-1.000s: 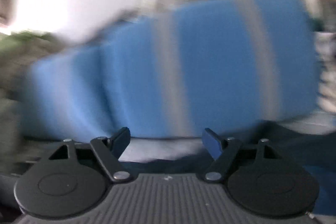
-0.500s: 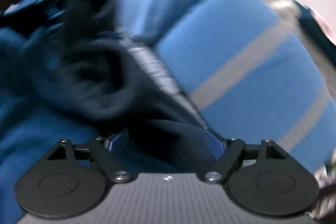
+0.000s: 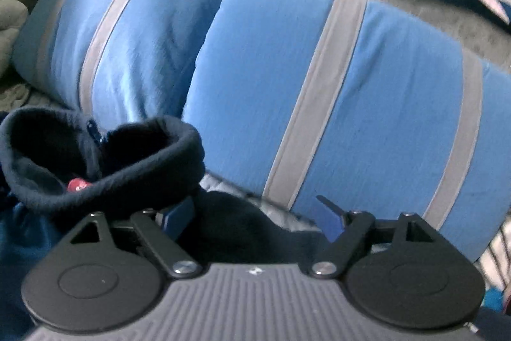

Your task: Fold clothes

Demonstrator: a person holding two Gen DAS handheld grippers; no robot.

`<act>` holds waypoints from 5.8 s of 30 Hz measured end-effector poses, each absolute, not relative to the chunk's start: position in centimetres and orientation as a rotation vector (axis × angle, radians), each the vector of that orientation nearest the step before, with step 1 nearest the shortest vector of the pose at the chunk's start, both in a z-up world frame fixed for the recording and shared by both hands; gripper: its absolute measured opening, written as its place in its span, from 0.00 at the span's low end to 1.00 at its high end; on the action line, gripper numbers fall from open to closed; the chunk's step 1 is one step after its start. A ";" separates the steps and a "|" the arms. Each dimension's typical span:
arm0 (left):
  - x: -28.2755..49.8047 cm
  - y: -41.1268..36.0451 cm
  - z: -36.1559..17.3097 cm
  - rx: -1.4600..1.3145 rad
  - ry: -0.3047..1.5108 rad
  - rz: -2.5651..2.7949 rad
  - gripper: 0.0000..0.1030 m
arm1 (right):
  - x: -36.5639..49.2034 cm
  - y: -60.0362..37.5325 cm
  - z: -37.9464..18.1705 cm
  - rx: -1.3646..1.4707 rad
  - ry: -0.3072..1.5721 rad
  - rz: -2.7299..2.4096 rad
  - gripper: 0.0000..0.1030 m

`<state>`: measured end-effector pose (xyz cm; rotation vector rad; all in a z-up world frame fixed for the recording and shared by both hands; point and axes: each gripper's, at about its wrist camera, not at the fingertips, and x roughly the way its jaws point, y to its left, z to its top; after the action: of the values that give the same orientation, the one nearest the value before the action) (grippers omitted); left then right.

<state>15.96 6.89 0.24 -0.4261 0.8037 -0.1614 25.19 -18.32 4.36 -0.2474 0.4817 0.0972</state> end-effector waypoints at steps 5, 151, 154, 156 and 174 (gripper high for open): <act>15.9 7.3 0.0 -0.484 0.814 -0.162 0.13 | 24.6 -18.1 4.0 -0.320 0.481 0.138 0.87; -9.6 9.3 38.7 -0.146 0.564 -0.293 0.83 | 3.8 -27.1 40.9 -0.037 0.476 0.453 1.00; -7.1 9.4 36.6 -0.161 0.605 -0.271 0.83 | 5.0 -27.1 40.1 -0.027 0.472 0.435 1.00; -5.0 9.9 35.0 -0.179 0.625 -0.254 0.83 | 6.2 -27.3 39.8 -0.024 0.473 0.411 1.00; 11.3 17.0 7.2 -0.793 0.948 -0.170 0.70 | 18.4 -26.7 28.4 0.025 0.590 0.323 1.00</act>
<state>11.27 17.03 7.17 -0.7931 0.9484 -0.1699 18.39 -26.69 28.44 0.0250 0.5904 0.3230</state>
